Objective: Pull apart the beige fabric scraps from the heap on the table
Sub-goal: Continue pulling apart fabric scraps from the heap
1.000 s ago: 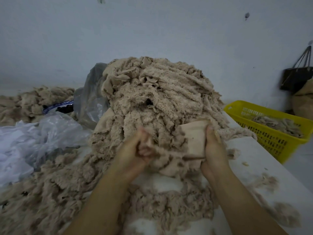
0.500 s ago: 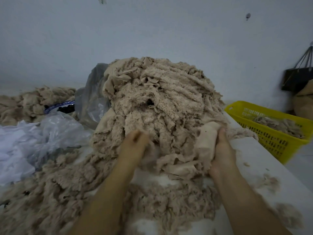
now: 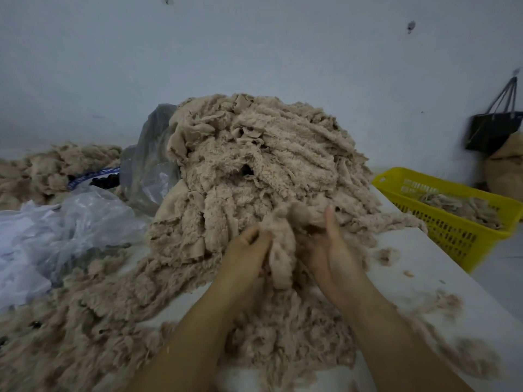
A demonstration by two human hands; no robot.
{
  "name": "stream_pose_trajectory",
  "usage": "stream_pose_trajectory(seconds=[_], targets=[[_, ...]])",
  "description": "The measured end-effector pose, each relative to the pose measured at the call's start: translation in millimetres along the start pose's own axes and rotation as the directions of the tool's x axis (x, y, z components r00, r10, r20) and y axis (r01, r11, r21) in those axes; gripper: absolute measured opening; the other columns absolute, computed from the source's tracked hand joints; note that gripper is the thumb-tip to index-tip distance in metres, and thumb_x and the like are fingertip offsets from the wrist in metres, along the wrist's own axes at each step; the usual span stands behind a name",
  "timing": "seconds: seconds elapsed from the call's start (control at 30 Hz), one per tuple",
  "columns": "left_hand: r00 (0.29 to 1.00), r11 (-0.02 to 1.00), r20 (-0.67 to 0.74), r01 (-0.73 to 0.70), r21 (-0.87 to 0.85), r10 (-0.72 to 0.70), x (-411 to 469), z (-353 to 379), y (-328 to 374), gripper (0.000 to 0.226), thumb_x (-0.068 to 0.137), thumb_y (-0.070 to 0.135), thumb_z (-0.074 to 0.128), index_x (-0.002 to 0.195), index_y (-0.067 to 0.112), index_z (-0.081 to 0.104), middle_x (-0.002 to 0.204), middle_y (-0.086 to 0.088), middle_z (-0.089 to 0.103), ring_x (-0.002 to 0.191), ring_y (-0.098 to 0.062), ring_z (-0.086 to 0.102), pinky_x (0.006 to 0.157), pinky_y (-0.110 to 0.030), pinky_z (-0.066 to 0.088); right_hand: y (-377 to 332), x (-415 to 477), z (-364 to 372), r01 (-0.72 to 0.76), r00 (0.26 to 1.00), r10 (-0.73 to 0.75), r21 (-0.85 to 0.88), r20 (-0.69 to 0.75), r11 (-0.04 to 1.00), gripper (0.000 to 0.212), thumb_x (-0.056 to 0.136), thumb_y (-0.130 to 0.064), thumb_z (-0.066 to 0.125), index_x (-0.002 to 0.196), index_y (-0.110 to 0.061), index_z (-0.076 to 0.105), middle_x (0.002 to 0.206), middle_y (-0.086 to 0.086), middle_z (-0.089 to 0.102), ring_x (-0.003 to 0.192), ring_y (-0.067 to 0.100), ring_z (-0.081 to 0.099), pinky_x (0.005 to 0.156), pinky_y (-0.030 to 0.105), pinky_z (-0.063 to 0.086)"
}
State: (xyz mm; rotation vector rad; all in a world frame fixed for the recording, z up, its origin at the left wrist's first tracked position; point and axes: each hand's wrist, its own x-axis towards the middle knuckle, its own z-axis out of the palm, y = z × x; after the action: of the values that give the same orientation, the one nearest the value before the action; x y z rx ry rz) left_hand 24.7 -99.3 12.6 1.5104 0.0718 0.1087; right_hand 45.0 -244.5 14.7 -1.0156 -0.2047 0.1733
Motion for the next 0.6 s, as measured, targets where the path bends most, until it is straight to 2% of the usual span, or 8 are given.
stream_pose_trajectory(seconds=[0.1,0.17,0.23,0.33,0.4,0.5,0.57,0.6], targets=[[0.994,0.914,-0.028,0.083,-0.397,-0.102,2,-7,10,0.017,0.1,0.017,0.055,0.084,0.011,0.059,0.055,-0.003,0.057,0.042,-0.01,0.048,0.038,-0.019,0.039,16,-5,7,0.032,0.995,0.008,-0.387,0.102,0.922,0.062,0.084,-0.073,0.056,0.133,-0.036,0.058,0.127,-0.008,0.067,0.116,0.011,0.064,0.096,0.036,0.054],[0.994,0.837,0.032,0.109,-0.536,-0.109,1,-10,14,0.013,0.091,0.018,0.065,0.098,0.008,0.062,0.067,-0.006,0.067,0.054,-0.012,0.062,0.045,-0.022,0.052,22,-8,13,0.088,0.991,-0.005,-0.618,0.135,0.781,0.039,0.077,-0.072,0.063,0.113,-0.06,0.055,0.104,-0.025,0.07,0.092,-0.005,0.067,0.073,0.017,0.055],[0.996,0.796,0.062,0.094,-0.598,-0.07,3,-13,15,0.026,0.084,0.02,0.067,0.104,0.005,0.062,0.071,-0.005,0.068,0.059,-0.01,0.064,0.052,-0.022,0.055,24,-8,15,0.131,0.991,-0.07,-0.712,0.115,0.689,0.016,0.083,-0.063,0.063,0.096,-0.065,0.055,0.099,-0.026,0.068,0.087,-0.005,0.066,0.062,0.012,0.051],[0.998,0.803,-0.012,0.043,-0.595,-0.062,5,-14,16,0.016,0.096,0.014,0.057,0.09,0.006,0.069,0.065,0.0,0.066,0.052,-0.007,0.062,0.047,-0.019,0.05,16,-7,10,0.121,0.99,-0.143,-0.665,0.023,0.737,0.011,0.093,-0.059,0.054,0.097,-0.06,0.064,0.098,-0.03,0.069,0.088,-0.01,0.064,0.065,0.005,0.047],[0.987,0.789,-0.091,0.047,-0.613,-0.129,8,-16,16,0.027,0.097,0.014,0.056,0.078,0.013,0.075,0.063,0.002,0.063,0.049,-0.007,0.057,0.044,-0.019,0.046,13,-6,7,0.067,0.992,-0.113,-0.521,-0.057,0.851,0.031,0.085,-0.065,0.052,0.099,-0.046,0.072,0.093,-0.023,0.072,0.085,-0.007,0.067,0.07,0.011,0.049],[0.965,0.747,-0.16,0.051,-0.663,-0.208,11,-21,15,0.013,0.096,0.018,0.06,0.087,0.012,0.067,0.061,0.003,0.059,0.048,-0.006,0.051,0.043,-0.018,0.043,7,-5,7,-0.042,0.986,-0.008,-0.296,-0.167,0.954,0.045,0.085,-0.059,0.056,0.103,-0.021,0.071,0.074,-0.006,0.072,0.061,0.007,0.068,0.052,0.017,0.05],[0.955,0.741,-0.197,0.033,-0.671,-0.221,12,-23,15,0.011,0.097,0.019,0.061,0.089,0.012,0.064,0.058,0.004,0.061,0.047,-0.005,0.054,0.042,-0.018,0.044,2,-3,5,-0.13,0.964,0.072,-0.216,-0.256,0.968,0.04,0.089,-0.057,0.058,0.102,-0.021,0.072,0.087,0.0,0.076,0.078,0.016,0.073,0.063,0.027,0.058],[0.953,0.741,-0.21,0.021,-0.671,-0.217,12,-24,14,0.011,0.097,0.02,0.061,0.091,0.012,0.066,0.058,0.004,0.063,0.046,-0.005,0.055,0.043,-0.019,0.046,-1,-3,4,-0.16,0.953,0.097,-0.205,-0.288,0.966,0.04,0.087,-0.059,0.059,0.095,-0.023,0.074,0.083,-0.002,0.075,0.076,0.015,0.071,0.066,0.029,0.057]])
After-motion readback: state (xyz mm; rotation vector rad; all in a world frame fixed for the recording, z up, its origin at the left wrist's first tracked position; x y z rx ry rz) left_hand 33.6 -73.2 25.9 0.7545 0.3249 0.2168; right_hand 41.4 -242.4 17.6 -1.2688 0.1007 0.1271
